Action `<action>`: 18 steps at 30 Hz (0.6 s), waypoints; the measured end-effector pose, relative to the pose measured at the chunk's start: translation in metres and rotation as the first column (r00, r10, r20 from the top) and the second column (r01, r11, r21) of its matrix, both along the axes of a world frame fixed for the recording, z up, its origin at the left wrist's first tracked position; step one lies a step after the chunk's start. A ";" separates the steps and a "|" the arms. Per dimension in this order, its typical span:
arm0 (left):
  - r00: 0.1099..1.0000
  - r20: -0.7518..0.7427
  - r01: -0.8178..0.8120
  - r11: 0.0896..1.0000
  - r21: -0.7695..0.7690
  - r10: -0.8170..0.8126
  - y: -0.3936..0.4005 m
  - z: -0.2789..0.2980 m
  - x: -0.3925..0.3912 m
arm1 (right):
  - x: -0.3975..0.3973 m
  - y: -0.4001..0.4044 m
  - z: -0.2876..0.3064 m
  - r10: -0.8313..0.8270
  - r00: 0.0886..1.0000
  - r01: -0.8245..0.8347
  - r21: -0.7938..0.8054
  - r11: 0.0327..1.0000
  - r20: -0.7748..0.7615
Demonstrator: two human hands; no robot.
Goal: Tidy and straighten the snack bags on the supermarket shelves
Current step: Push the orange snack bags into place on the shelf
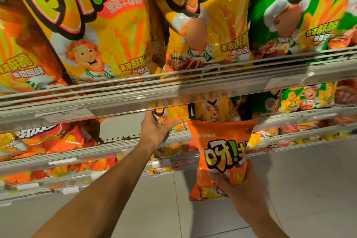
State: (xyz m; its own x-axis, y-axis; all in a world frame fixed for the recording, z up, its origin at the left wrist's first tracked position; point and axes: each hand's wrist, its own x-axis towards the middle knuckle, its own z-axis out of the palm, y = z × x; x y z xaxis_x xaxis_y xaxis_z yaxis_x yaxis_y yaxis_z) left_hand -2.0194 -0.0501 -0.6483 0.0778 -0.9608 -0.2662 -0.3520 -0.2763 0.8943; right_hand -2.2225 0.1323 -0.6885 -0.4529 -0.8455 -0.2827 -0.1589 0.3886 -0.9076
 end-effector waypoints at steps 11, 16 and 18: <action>0.987 -0.037 0.158 0.987 0.022 -0.157 0.013 0.007 0.040 | 0.049 -0.008 0.013 0.112 0.993 -0.112 -0.041 0.993 0.020; 0.861 0.424 0.351 0.931 -0.097 -0.281 0.048 0.005 0.119 | 0.104 -0.016 0.016 0.128 0.992 -0.129 -0.040 0.991 -0.013; 0.762 0.592 0.435 0.884 -0.168 -0.263 0.064 0.004 0.157 | 0.132 -0.020 0.019 0.140 0.989 -0.142 -0.038 0.989 -0.039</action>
